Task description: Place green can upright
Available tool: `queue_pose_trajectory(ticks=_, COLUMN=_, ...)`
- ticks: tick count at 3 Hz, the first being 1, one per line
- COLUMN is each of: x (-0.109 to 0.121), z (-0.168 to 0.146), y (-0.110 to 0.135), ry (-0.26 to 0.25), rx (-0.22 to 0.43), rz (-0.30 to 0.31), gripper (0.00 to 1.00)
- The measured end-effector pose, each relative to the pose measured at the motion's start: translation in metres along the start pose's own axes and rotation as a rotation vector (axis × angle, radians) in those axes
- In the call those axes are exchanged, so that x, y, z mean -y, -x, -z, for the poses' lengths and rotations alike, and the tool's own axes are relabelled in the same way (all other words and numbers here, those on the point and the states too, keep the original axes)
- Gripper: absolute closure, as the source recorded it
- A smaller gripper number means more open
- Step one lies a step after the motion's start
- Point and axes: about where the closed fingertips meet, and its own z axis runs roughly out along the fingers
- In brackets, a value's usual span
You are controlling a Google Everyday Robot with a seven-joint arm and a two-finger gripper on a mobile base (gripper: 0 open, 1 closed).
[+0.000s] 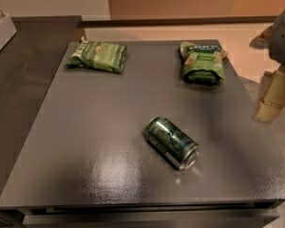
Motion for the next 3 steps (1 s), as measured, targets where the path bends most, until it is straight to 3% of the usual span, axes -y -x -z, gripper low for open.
queue_pose_trajectory(ticks=1, x=-0.001, z=0.001, y=0.009, ry=-0.017, rx=-0.001, rz=-0.007, gripper=0.00)
queue_pose_trajectory(ticks=2, x=-0.012, z=-0.002, y=0.030, ry=-0.033, rx=0.012, rz=-0.052, gripper=0.00)
queue_pose_trajectory(ticks=3, x=-0.023, z=-0.013, y=0.051, ry=-0.016, rx=0.003, rz=-0.133, gripper=0.00)
